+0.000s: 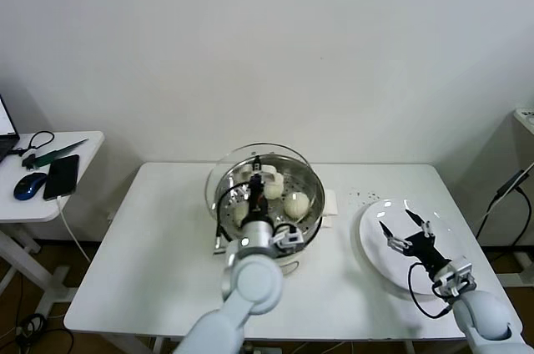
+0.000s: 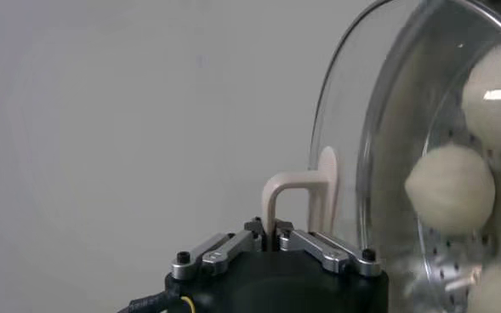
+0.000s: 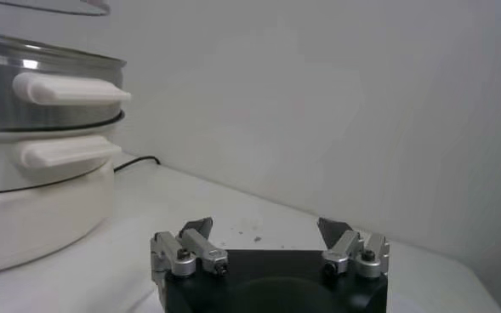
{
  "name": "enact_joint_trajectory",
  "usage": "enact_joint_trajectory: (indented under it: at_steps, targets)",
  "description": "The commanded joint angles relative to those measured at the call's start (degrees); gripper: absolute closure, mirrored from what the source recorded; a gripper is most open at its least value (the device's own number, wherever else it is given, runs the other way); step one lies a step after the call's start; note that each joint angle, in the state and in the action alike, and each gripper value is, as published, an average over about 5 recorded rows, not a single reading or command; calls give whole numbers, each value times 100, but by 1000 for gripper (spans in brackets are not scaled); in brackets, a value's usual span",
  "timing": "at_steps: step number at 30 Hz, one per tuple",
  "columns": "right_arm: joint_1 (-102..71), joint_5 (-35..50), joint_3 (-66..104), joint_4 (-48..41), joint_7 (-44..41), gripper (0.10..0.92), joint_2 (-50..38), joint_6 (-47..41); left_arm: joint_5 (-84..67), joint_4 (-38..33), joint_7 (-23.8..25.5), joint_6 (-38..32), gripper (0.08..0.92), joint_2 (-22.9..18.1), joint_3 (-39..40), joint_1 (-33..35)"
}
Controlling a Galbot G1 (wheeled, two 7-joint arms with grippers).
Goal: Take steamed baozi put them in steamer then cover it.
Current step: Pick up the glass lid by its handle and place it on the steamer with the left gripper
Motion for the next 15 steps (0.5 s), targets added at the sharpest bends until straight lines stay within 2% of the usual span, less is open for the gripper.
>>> enact_joint_trajectory:
  at_steps: [1, 15]
  targets:
    - [-24, -1, 53, -12, -32, 203, -27, 21, 94, 592, -83, 280, 850, -513, 173, -165]
    - [-28, -14, 67, -36, -54, 203, -42, 52, 139, 577, 169, 280, 850, -403, 185, -67]
